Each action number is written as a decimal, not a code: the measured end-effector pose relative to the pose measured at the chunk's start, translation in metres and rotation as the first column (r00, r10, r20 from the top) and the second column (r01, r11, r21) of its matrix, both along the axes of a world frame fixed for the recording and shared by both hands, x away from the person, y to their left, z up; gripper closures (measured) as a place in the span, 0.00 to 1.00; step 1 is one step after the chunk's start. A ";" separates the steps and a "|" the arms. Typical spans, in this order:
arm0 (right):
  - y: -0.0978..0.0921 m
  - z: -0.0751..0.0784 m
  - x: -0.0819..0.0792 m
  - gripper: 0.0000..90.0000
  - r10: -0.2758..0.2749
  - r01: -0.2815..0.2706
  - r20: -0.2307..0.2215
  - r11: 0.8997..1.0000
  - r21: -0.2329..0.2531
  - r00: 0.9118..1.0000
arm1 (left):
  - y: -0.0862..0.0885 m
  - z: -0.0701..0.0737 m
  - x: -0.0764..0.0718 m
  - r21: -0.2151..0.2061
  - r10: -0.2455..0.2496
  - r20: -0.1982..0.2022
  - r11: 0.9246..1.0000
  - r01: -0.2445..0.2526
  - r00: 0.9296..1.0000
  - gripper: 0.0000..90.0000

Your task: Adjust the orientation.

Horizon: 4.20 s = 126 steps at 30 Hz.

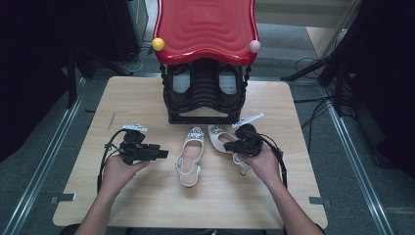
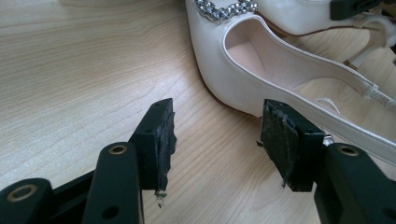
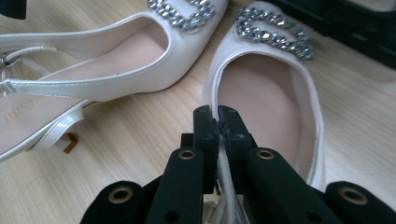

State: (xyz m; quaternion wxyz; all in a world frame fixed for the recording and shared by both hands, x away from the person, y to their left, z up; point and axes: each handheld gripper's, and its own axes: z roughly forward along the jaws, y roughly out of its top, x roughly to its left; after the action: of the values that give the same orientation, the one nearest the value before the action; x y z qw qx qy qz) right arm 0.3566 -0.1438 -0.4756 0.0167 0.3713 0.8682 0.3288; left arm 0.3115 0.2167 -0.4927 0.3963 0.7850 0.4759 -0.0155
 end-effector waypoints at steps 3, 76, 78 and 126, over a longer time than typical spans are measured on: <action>0.009 -0.004 -0.002 0.98 0.019 -0.019 -0.003 1.000 -0.003 1.000 | -0.001 0.000 0.000 -0.001 -0.006 -0.003 1.000 0.006 1.000 0.50; -0.024 -0.040 0.011 1.00 -0.084 0.088 -0.065 0.994 0.064 0.994 | -0.071 -0.034 0.005 0.000 -0.176 -0.063 0.984 0.176 0.982 0.98; -0.025 -0.039 0.012 1.00 -0.080 0.084 -0.067 0.995 0.060 0.995 | -0.071 -0.034 0.004 -0.003 -0.172 -0.063 0.985 0.172 0.983 0.98; 0.003 0.014 -0.009 0.81 -0.096 0.100 -0.044 0.991 0.092 0.994 | -0.029 0.002 -0.005 0.007 -0.142 0.009 0.990 0.142 0.990 0.56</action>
State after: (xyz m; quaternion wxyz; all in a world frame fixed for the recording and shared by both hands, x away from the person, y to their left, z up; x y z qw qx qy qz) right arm 0.3478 -0.1404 -0.4616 -0.0017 0.4205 0.8325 0.3607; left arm 0.3065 0.1874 -0.4909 0.3940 0.8182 0.4170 -0.0382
